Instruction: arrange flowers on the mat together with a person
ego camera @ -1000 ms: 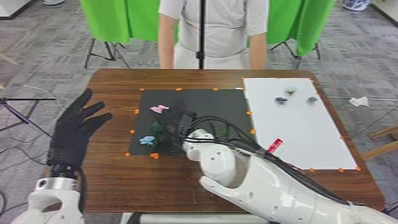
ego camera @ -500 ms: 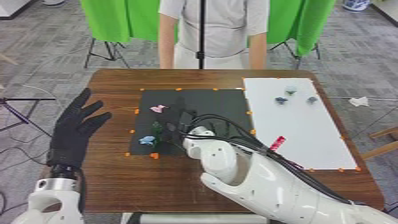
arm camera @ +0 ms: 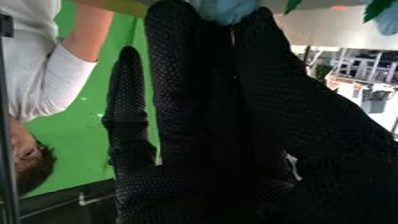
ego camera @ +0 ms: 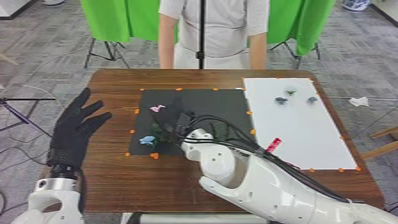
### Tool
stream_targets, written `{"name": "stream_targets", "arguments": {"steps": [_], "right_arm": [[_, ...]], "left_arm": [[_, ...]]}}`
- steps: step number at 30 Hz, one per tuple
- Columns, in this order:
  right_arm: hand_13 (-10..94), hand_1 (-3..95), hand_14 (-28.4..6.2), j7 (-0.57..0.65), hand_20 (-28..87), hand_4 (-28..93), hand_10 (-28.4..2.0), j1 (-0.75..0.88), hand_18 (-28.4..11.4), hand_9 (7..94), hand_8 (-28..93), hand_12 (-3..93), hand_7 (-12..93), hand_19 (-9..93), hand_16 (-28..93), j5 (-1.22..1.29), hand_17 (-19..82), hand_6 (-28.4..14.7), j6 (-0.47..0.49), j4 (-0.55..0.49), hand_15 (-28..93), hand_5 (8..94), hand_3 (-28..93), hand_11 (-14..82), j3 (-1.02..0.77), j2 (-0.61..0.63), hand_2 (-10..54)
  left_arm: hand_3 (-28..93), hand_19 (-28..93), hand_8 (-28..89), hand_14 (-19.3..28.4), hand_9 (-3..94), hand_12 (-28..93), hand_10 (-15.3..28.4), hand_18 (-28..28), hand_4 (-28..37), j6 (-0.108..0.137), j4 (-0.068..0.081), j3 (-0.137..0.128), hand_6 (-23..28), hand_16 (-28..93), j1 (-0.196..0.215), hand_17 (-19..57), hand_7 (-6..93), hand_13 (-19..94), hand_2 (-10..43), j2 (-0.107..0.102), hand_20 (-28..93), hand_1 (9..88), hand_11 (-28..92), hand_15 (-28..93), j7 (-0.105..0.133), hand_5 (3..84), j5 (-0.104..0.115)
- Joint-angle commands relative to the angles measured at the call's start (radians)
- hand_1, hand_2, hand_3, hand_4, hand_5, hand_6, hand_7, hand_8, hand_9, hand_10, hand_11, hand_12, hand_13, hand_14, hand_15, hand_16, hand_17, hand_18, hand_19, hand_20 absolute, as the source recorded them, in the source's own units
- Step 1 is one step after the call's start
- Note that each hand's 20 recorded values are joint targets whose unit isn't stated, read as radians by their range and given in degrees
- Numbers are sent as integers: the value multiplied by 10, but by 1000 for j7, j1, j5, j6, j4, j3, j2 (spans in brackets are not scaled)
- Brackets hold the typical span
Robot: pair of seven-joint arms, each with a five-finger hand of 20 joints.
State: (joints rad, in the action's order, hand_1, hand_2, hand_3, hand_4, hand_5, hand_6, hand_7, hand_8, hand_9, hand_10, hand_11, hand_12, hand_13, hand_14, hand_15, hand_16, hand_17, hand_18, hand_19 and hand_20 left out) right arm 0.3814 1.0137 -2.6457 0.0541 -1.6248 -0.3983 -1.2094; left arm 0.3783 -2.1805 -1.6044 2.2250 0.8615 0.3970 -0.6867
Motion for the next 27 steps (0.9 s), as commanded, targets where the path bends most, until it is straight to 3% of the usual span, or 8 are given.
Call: {"name": "stream_targets", "arguments": {"steps": [1, 6, 13, 16, 20, 22, 25, 27], "right_arm": [[712, 553, -61, 20, 297, -283, -94, -11, -207, 772, 31, 243, 125, 689, 327, -14, 254, 41, -52, -6, 410, 780, 676, 90, 15, 5, -95], [671, 465, -86, 16, 294, -283, -111, -5, -219, 691, -103, 172, 145, 699, 271, 12, 248, 30, -44, -23, 471, 652, 771, 149, 0, 3, -95], [662, 447, -93, 18, 295, -283, -116, -20, -223, 673, -107, 171, 141, 700, 236, 32, 242, 24, -44, -47, 494, 627, 787, 149, -6, 9, -95], [655, 437, -96, 17, 294, -283, -117, -22, -223, 669, -108, 169, 141, 699, 195, 96, 240, 24, -43, -86, 513, 624, 793, 149, -46, 26, -95], [647, 423, -97, 40, 286, -283, -121, -4, -220, 663, -111, 167, 142, 693, 187, 268, 240, 23, -50, -176, 519, 622, 781, 150, -157, 62, -95], [640, 417, -99, 36, 283, -283, -122, 19, -218, 656, -113, 165, 145, 693, 185, 369, 236, 20, -40, -224, 524, 616, 775, 152, -241, 80, -95], [628, 404, -102, 51, 274, -282, -121, 74, -213, 642, -119, 162, 152, 694, 176, 537, 231, 19, -56, -290, 533, 604, 760, 158, -380, 109, -95], [603, 376, -116, 50, 257, -274, -125, 119, -211, 624, -122, 159, 155, 674, 161, 633, 215, 18, -47, -328, 526, 592, 751, 158, -476, 129, -89]], "left_arm": [[796, 488, -108, 138, 376, 48, 68, 228, -281, -9, 3, -1, -8, -80, 6, -56, 127, 365, 47, 16, 155, 215, 283, 462, -20, 317, -8], [796, 487, -110, 140, 378, 46, 64, 229, -282, -7, 1, -2, -11, -79, 13, -56, 127, 366, 47, 15, 156, 214, 280, 458, -18, 316, -7], [801, 484, -112, 152, 382, 46, 67, 233, -282, 3, -5, -2, -13, -75, 29, -59, 131, 363, 46, 10, 157, 213, 280, 455, -4, 315, 0], [808, 483, -112, 174, 382, 48, 90, 236, -282, 9, -7, -7, -11, -72, 36, -66, 142, 351, 44, 14, 159, 213, 280, 469, -3, 317, 2], [818, 481, -117, 225, 379, 58, 142, 243, -282, 22, -12, -15, 14, -74, 55, -78, 154, 319, 42, 7, 163, 225, 271, 485, 12, 337, 9], [821, 481, -116, 236, 377, 64, 151, 246, -282, 32, -15, -15, 25, -74, 64, -82, 153, 308, 41, 0, 165, 229, 269, 490, 31, 345, 17], [821, 481, -110, 251, 374, 73, 163, 247, -283, 44, -18, -17, 38, -75, 68, -84, 143, 291, 42, -5, 168, 234, 262, 494, 42, 356, 21], [817, 481, -107, 254, 371, 76, 169, 246, -283, 52, -21, -20, 42, -76, 84, -84, 137, 284, 45, -18, 169, 237, 258, 493, 67, 359, 32]]}}
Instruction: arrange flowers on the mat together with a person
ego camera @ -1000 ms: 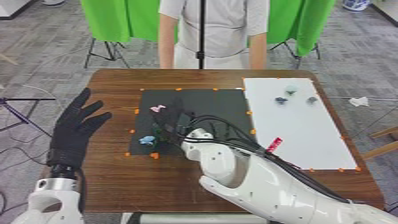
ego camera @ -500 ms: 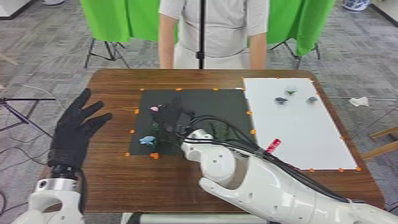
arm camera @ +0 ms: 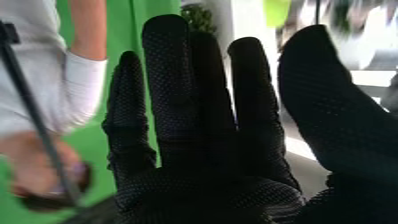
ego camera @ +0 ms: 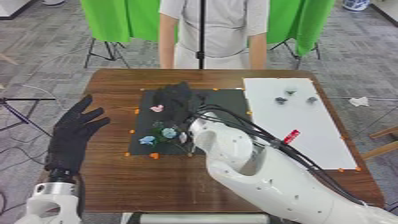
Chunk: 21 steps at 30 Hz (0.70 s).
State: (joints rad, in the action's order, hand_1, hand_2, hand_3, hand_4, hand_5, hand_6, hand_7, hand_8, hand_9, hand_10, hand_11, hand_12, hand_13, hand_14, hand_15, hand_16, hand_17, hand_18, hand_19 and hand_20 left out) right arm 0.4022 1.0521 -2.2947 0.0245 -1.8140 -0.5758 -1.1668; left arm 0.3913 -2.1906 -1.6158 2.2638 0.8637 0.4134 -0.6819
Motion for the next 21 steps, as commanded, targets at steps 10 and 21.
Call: {"name": "stream_targets", "arguments": {"steps": [10, 21], "right_arm": [[506, 287, -154, 0, 201, -264, -135, 455, -219, 549, -122, 150, 148, 595, 123, 944, 141, 13, -22, -265, 442, 527, 758, 133, -810, 108, -20], [413, 243, -178, -137, 182, -272, -148, 750, -207, 479, -119, 144, 142, 545, 113, 1223, 97, 9, -66, -267, 373, 470, 763, 101, -1011, 38, 29]], "left_arm": [[808, 480, -95, 260, 370, 90, 179, 247, -283, 50, -11, -11, 51, -76, 66, -88, 120, 272, 48, -28, 177, 241, 252, 497, 86, 366, 46], [805, 507, -91, 265, 368, 92, 179, 254, -282, 56, -7, -4, 49, -79, 60, -80, 111, 278, 50, -22, 195, 242, 247, 500, 97, 374, 53]]}}
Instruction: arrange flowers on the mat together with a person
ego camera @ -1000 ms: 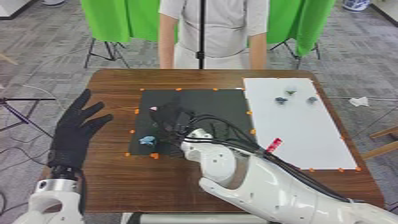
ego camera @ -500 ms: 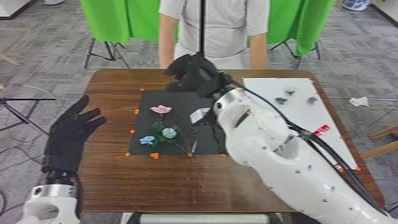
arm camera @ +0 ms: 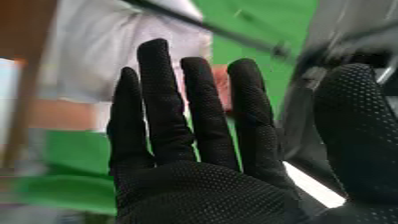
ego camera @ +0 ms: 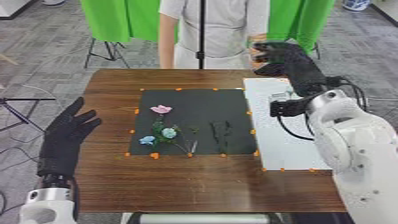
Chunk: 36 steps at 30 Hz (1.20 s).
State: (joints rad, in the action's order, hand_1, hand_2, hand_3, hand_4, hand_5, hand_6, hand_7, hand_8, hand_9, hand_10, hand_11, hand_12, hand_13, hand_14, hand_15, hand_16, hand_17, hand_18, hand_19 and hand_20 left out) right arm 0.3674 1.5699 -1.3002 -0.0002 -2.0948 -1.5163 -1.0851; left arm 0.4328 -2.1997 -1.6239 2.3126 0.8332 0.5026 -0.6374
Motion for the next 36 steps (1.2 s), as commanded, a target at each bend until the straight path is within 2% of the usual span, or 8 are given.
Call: {"name": "stream_targets", "arguments": {"steps": [1, 3, 8, 9, 16, 21, 27, 36], "right_arm": [[410, 242, -179, -110, 181, -273, -148, 247, -207, 476, -118, 144, 142, 542, 114, 241, 96, 10, -40, 11, 366, 469, 763, 99, -81, -51, 30], [403, 240, -179, -131, 180, -274, -145, 266, -206, 472, -118, 144, 142, 537, 116, 261, 91, 12, -20, 15, 354, 467, 764, 95, -98, -62, 31], [390, 231, -178, -177, 177, -278, -138, 320, -207, 461, -118, 143, 142, 522, 120, 265, 82, 19, -47, 13, 329, 454, 768, 87, -107, -61, 38], [388, 228, -178, -184, 174, -279, -136, 327, -206, 461, -119, 142, 141, 512, 121, 271, 80, 20, -44, 15, 315, 452, 769, 84, -108, -62, 40], [371, 209, -180, -201, 160, -282, -130, 353, -215, 445, -122, 137, 141, 485, 139, 296, 53, 29, -35, 25, 248, 429, 773, 61, -103, -66, 50], [369, 201, -180, -211, 158, -282, -129, 366, -214, 445, -122, 136, 138, 481, 149, 290, 48, 34, -14, 23, 236, 422, 772, 56, -108, -82, 56], [366, 192, -184, -211, 156, -283, -126, 383, -214, 441, -122, 135, 134, 472, 157, 292, 41, 40, 10, 22, 228, 408, 771, 52, -111, -96, 61], [373, 189, -183, -202, 163, -283, -127, 391, -215, 458, -123, 140, 144, 475, 170, 320, 39, 42, -18, 19, 245, 416, 773, 64, -103, -94, 67]], "left_arm": [[801, 505, -91, 264, 368, 91, 178, 254, -282, 11, 4, 4, 49, -80, 7, -79, 108, 280, 50, 11, 195, 244, 244, 496, 2, 376, 3], [800, 504, -89, 263, 367, 92, 177, 253, -279, 7, 7, 5, 50, -79, 2, -78, 105, 282, 50, 15, 197, 244, 241, 493, -6, 378, -3], [803, 503, -87, 264, 364, 93, 176, 254, -279, -4, 14, 8, 49, -77, -8, -80, 105, 285, 50, 29, 198, 242, 241, 495, -24, 378, -12], [803, 502, -87, 265, 367, 93, 175, 254, -280, -2, 14, 9, 49, -78, -7, -80, 106, 287, 50, 26, 198, 242, 242, 494, -19, 378, -7], [803, 493, -89, 265, 372, 88, 174, 253, -282, -4, 14, 2, 50, -79, -8, -81, 104, 296, 51, 35, 193, 241, 240, 486, -34, 381, -13], [803, 489, -88, 266, 367, 84, 172, 251, -282, -8, 17, 9, 50, -79, -14, -82, 104, 296, 51, 33, 190, 240, 227, 481, -36, 381, -15], [803, 485, -88, 260, 362, 84, 169, 250, -283, -18, 16, 1, 50, -76, -12, -82, 103, 295, 51, 41, 186, 239, 214, 464, -53, 380, -26], [803, 485, -87, 259, 363, 87, 169, 250, -283, -24, 16, 0, 49, -69, -13, -83, 102, 294, 50, 44, 184, 238, 214, 459, -62, 379, -29]]}}
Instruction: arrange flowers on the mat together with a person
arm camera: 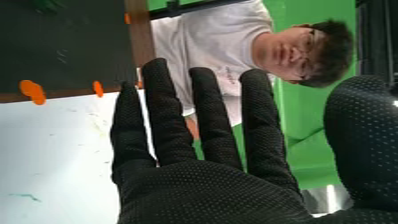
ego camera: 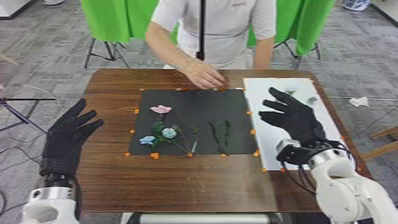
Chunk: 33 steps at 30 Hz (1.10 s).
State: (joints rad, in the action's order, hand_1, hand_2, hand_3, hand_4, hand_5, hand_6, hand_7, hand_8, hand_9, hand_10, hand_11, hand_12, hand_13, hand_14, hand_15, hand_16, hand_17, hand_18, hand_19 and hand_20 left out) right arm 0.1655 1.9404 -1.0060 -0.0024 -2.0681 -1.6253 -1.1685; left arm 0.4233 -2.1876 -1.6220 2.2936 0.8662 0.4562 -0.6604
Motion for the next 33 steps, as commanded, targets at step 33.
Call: {"name": "stream_targets", "arguments": {"steps": [33], "right_arm": [[375, 191, -180, 11, 168, -283, -125, -1, -213, 460, -126, 138, 144, 475, 163, 11, 36, 44, 7, 12, 248, 419, 778, 64, -2, 6, 66]], "left_arm": [[802, 489, -86, 266, 369, 90, 173, 250, -281, -9, 2, 2, 51, -70, 14, -84, 101, 291, 50, 5, 184, 240, 224, 477, -8, 376, -1]]}}
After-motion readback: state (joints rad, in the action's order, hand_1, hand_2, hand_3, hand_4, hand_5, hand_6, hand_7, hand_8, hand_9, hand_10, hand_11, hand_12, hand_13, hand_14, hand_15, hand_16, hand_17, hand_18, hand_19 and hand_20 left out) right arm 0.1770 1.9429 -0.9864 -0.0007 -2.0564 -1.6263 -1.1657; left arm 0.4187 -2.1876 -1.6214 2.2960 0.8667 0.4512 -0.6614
